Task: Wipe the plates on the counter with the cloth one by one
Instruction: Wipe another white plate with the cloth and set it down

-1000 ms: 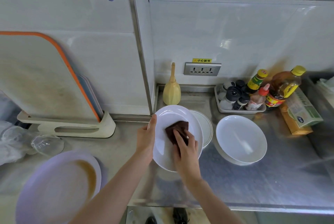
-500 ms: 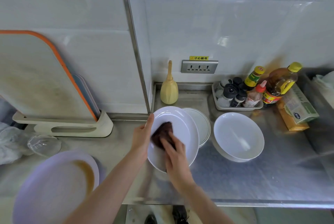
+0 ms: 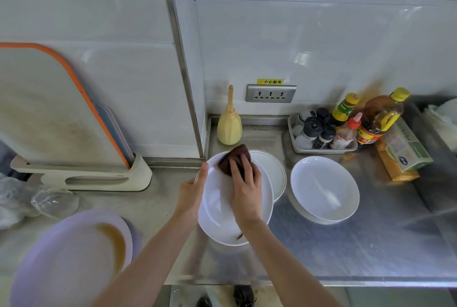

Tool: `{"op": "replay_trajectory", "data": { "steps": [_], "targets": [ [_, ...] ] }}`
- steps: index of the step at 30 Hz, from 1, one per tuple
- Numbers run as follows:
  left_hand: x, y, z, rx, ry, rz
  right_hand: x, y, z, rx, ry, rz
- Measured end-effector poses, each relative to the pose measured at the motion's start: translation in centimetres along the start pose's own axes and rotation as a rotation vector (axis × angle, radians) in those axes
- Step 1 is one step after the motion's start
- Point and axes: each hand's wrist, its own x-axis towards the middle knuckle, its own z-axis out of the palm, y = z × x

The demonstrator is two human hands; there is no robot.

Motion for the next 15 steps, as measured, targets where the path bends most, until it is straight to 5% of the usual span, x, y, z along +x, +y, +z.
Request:
{"op": "replay_trajectory", "data": {
  "steps": [11,15],
  "targets": [
    [-0.4,-2.2,-0.7,-0.157,0.226,-0.104,-7.0,-1.2,1.0,-0.070,-0.330,0.390],
    [-0.6,-3.1,-1.4,-0.211,0.320,-0.125,-8.7,-3.9,0.8,0.022,-0.384,0.352]
  ]
}}
